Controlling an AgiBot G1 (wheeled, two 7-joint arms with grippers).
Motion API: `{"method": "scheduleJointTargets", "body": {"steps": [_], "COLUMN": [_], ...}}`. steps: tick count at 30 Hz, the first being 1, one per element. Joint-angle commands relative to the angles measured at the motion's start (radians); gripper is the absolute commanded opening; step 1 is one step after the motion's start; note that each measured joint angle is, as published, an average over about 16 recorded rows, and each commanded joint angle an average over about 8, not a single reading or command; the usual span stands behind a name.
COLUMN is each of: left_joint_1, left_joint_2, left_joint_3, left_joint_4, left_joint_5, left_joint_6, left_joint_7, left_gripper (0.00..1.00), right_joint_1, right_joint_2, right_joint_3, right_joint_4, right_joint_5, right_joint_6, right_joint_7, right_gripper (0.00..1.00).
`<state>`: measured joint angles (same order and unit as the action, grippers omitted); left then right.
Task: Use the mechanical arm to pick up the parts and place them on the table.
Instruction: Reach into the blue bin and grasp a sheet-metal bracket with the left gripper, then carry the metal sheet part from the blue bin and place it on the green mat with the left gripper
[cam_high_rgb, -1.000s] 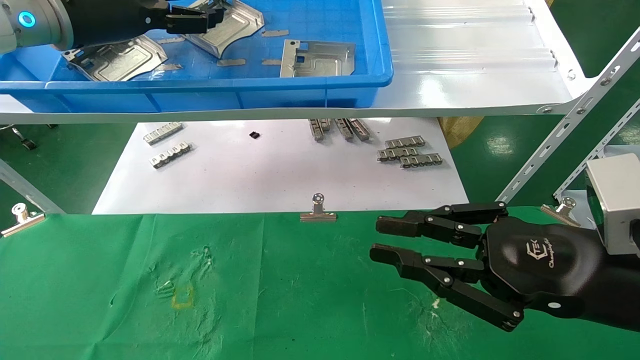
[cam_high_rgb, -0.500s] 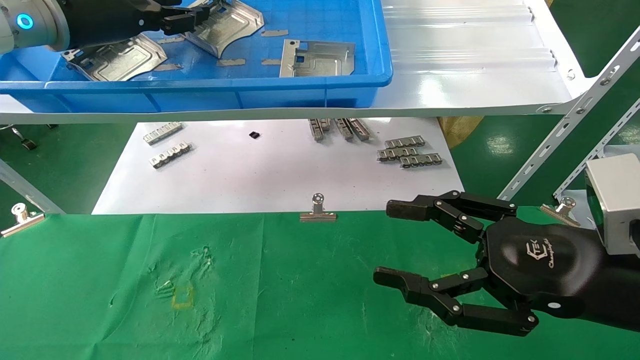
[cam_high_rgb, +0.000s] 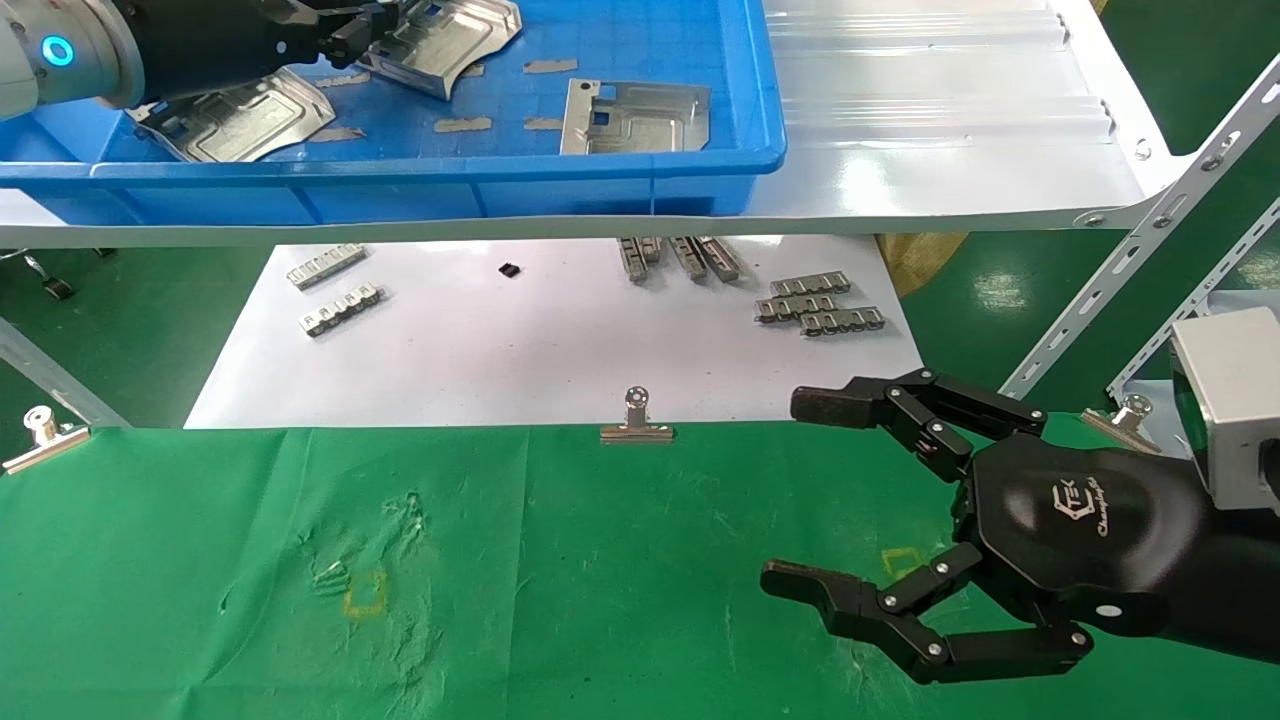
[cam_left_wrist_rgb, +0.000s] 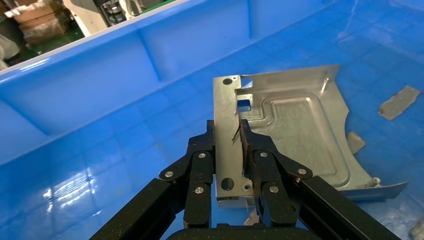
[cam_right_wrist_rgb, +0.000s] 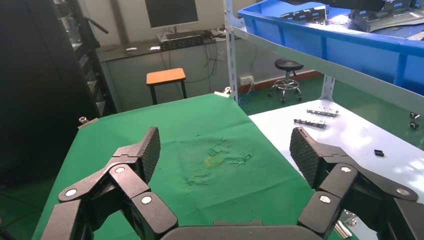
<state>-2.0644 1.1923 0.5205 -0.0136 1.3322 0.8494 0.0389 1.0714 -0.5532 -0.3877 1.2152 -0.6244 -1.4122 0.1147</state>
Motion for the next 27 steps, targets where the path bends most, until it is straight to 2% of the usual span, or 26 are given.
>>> {"method": "scheduleJointTargets", "body": {"steps": [1,6,19,22,27], "left_joint_1": [-0.001,-0.016,0.009,0.035,0.124], "left_joint_2": [0.002,-0.026,-0.155,-0.185,-0.26], "left_joint_3": [-0.002,-0.033,-0.062,-0.047,-0.002], "left_joint_4": [0.001,-0.03,-0.117,-0.166,-0.336], "left_joint_5": [-0.003,-0.049,-0.114,-0.119,-0.192], "left_joint_6": [-0.004,0.109,0.667,0.737,0.762], "left_joint_7": [-0.003,0.011,0.132,0.174,0.215], "left_gripper": [0.0,0.0,0.0,0.0,0.0], "right_joint_1": [0.0,0.0,0.0,0.0,0.0], "right_joint_2": [0.0,0.0,0.0,0.0,0.0], "right_joint_3": [0.0,0.0,0.0,0.0,0.0], "right_joint_4": [0.0,0.0,0.0,0.0,0.0], "right_joint_5": [0.0,0.0,0.0,0.0,0.0], "right_joint_6": [0.0,0.0,0.0,0.0,0.0], "right_joint_7": [0.0,0.0,0.0,0.0,0.0], "right_gripper": [1.0,1.0,1.0,1.0,1.0]}}
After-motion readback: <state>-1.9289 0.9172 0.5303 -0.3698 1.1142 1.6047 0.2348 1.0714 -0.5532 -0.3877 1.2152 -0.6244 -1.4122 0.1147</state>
